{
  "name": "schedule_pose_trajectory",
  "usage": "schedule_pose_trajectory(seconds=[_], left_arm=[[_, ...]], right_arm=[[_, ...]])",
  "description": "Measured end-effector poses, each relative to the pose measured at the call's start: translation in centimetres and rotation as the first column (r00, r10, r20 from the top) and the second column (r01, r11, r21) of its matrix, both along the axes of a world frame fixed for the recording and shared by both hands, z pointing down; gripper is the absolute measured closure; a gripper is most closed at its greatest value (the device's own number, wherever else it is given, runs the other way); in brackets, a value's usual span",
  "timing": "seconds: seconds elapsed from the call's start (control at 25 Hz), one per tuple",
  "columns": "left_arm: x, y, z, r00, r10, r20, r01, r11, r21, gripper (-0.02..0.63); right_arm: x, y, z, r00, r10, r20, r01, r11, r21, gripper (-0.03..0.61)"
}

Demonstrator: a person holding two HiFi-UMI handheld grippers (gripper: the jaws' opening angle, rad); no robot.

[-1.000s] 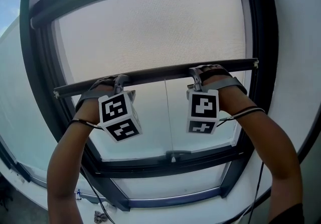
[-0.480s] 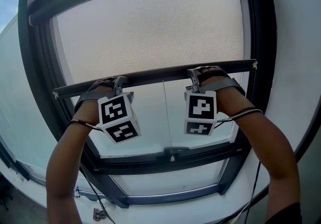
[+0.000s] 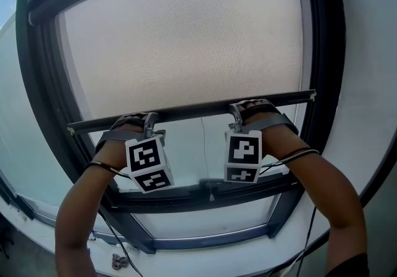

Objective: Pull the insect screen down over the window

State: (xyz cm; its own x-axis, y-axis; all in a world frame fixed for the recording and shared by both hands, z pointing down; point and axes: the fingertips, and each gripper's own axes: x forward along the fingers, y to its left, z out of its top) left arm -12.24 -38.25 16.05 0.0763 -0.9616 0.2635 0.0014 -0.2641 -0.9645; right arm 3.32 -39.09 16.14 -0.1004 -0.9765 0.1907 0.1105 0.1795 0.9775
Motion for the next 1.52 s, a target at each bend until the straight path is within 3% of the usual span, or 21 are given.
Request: schedule_pose_trajectory(seconds=[0.48, 0.72, 0.92, 1.04, 1.32, 1.52], left_arm=[[0.3, -0.6, 1.5, 0.995, 0.011, -0.102, -0.008, 1.0, 0.03, 0.497], [-0.2, -0.5, 5.3, 0.997, -0.006, -0.08, 0.001, 0.998, -0.059, 0.499], [-0.1, -0.2, 10.1, 0.998, -0.011, -0.068, 0.005, 0.995, -0.097, 0.498], [-0.1, -0.2, 10.5, 0.999, -0.022, -0.04, 0.018, 0.995, -0.097, 0.499], [-0.4, 0.0, 11.2, 0.998, -0.022, -0.056, 0.01, 0.98, -0.197, 0.499], [-0.9, -0.4, 12.3, 0.997, -0.04, -0.068, 0.024, 0.976, -0.218, 0.499]], right_arm=[[-0.2, -0.5, 1.6, 0.998, -0.031, 0.048, 0.032, 0.999, -0.018, 0.405], [-0.6, -0.3, 5.4, 0.998, -0.043, 0.043, 0.046, 0.995, -0.088, 0.407], [-0.5, -0.1, 10.2, 0.997, -0.042, 0.066, 0.047, 0.996, -0.082, 0.407], [-0.4, -0.2, 10.6, 0.997, -0.038, 0.062, 0.043, 0.995, -0.086, 0.407], [-0.8, 0.2, 11.0, 0.997, -0.046, 0.059, 0.057, 0.979, -0.195, 0.407], [-1.4, -0.1, 11.9, 0.996, -0.05, 0.07, 0.063, 0.977, -0.205, 0.407]])
